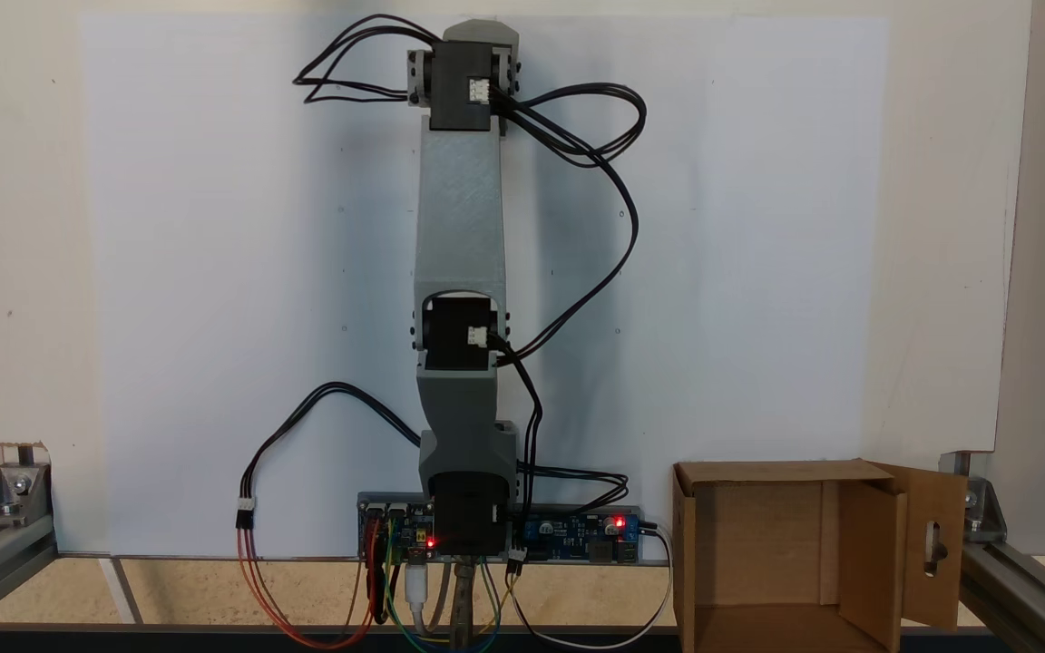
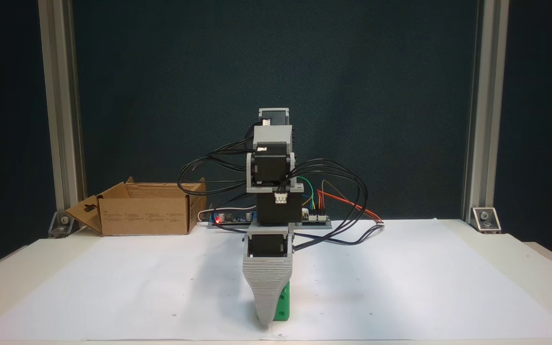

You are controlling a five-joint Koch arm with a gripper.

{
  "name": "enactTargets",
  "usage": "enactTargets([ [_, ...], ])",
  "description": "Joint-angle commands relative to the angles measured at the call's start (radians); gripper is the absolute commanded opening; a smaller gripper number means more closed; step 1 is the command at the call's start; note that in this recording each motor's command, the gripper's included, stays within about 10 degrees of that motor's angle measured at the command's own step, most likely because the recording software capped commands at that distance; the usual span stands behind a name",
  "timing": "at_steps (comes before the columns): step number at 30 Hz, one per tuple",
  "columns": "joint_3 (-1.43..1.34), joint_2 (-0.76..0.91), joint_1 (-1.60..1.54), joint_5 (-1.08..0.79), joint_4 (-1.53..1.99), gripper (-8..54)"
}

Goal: Grasp a green dice and put it in the bin.

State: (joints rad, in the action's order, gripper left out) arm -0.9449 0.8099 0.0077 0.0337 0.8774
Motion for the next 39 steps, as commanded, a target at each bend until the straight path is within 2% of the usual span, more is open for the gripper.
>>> enactTargets([
  [1, 0.049, 0.008, 0.014, 0.034, -0.005, 38.1],
  [6, 0.035, 0.008, 0.015, 0.032, -0.005, 38.0],
  [9, 0.029, 0.008, 0.015, 0.034, -0.005, 33.4],
  [18, 0.021, 0.008, -0.005, 0.034, -0.005, 33.2],
  [21, 0.020, 0.008, -0.017, 0.035, -0.008, 22.5],
  [25, 0.020, 0.006, -0.026, 0.035, -0.014, 11.7],
  [32, 0.020, 0.009, -0.018, 0.034, 0.006, 11.7],
  [39, 0.020, 0.259, -0.018, 0.035, 0.138, 11.7],
])
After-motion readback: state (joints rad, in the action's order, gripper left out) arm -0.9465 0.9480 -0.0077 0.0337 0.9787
